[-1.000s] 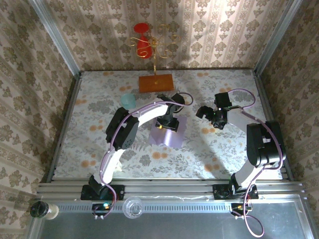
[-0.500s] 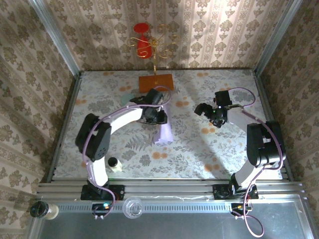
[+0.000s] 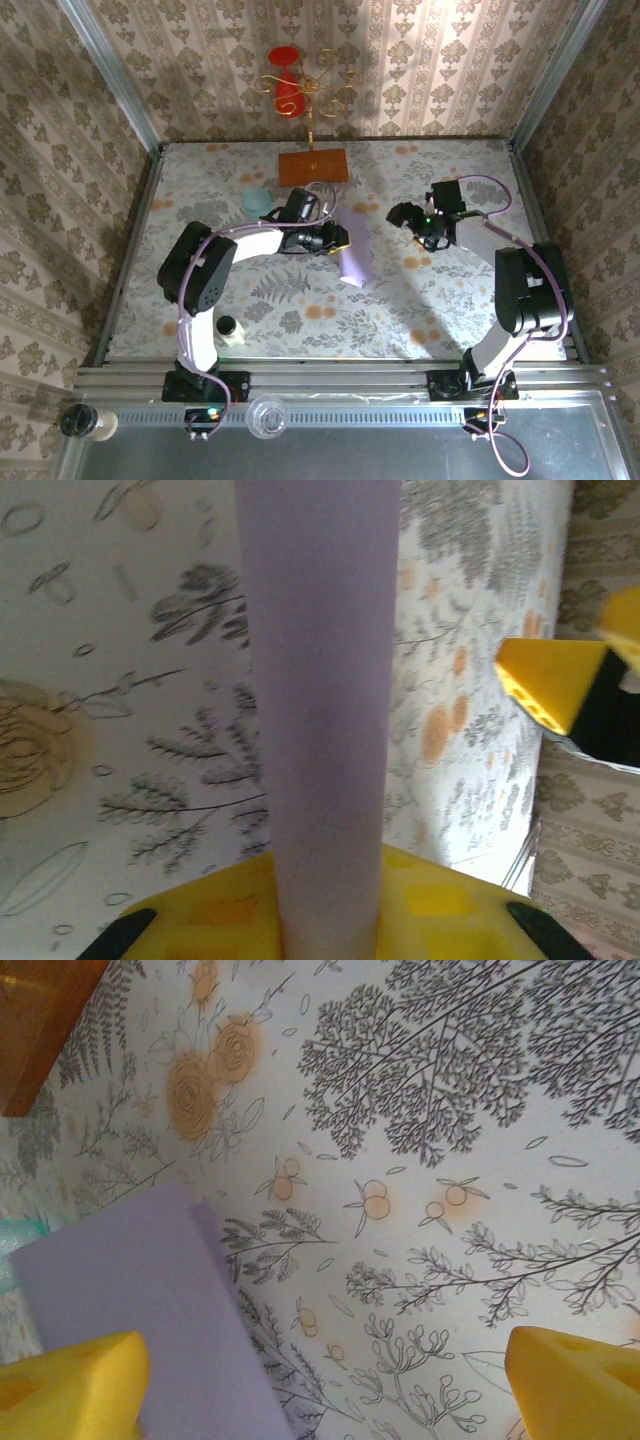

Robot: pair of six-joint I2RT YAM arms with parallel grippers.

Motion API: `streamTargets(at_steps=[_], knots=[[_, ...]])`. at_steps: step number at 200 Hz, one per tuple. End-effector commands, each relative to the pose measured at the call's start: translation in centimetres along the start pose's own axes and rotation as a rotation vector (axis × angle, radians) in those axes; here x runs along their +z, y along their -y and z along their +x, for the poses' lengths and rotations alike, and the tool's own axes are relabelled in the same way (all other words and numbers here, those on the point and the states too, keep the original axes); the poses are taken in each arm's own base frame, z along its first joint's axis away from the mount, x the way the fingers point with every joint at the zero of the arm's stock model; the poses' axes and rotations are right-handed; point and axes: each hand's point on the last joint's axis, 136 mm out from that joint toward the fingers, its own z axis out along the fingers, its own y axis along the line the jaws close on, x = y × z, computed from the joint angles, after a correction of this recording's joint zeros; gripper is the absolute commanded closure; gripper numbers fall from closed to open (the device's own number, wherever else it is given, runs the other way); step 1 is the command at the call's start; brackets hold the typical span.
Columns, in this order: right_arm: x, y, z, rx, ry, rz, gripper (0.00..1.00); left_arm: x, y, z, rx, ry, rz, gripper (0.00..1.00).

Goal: Fold a paper plane with a square sheet of paper (pick it up from the middle)

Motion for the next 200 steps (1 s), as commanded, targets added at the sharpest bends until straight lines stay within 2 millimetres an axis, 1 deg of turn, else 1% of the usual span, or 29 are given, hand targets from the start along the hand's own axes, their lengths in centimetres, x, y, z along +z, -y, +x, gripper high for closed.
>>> streamTargets(at_steps=[1, 8, 20, 41, 48, 58, 64, 70, 82, 105, 136, 159, 182, 200], knots=[[-0.3, -0.9, 1.0, -0.015, -0.024, -0.041, 0.09, 0.0, -0.6, 0.4, -0.002, -0.016, 0.004, 0.76], [-0.2, -1.0, 1.2, -0.019, -0.032, -0.043, 0.1, 0.0, -1.4, 0.2, 0.006, -0.003, -0.035, 0.76], [-0.1, -1.3, 1.6, -0.03, -0.045, -0.049, 0.13, -0.1, -2.5, 0.7, 0.013, -0.013, -0.086, 0.76], [0.0, -1.6, 2.4, -0.048, -0.069, -0.051, 0.21, -0.4, -4.2, 1.5, 0.03, -0.04, -0.162, 0.77], [0.1, -1.7, 2.6, -0.052, -0.078, -0.05, 0.25, -0.5, -4.6, 1.7, 0.038, -0.048, -0.177, 0.77], [0.2, -2.1, 3.3, -0.069, -0.095, -0.059, 0.34, -0.6, -5.0, 2.0, 0.045, -0.061, -0.194, 0.8], [0.4, -2.3, 3.7, -0.081, -0.106, -0.061, 0.4, -0.6, -5.2, 2.2, 0.052, -0.067, -0.202, 0.8], [0.5, -2.5, 4.2, -0.094, -0.112, -0.06, 0.43, -0.7, -5.3, 2.3, 0.056, -0.071, -0.206, 0.81], [0.9, -3.1, 5.6, -0.122, -0.138, -0.064, 0.46, -0.7, -5.5, 2.4, 0.062, -0.073, -0.213, 0.82], [1.9, -4.2, 8.3, -0.157, -0.202, -0.069, 0.57, -0.8, -5.6, 2.4, 0.074, -0.076, -0.222, 0.82], [3.6, -5.5, 11.0, -0.192, -0.27, -0.079, 0.67, -0.7, -5.9, 2.4, 0.082, -0.084, -0.243, 0.82], [4.9, -6.2, 12.4, -0.206, -0.317, -0.079, 0.75, -0.7, -6.1, 2.3, 0.082, -0.086, -0.248, 0.82], [6.0, -6.4, 13.2, -0.21, -0.356, -0.068, 0.87, -0.7, -6.2, 2.4, 0.082, -0.086, -0.255, 0.82], [6.5, -6.5, 13.5, -0.211, -0.374, -0.069, 0.91, -0.6, -6.5, 2.4, 0.079, -0.09, -0.259, 0.82]])
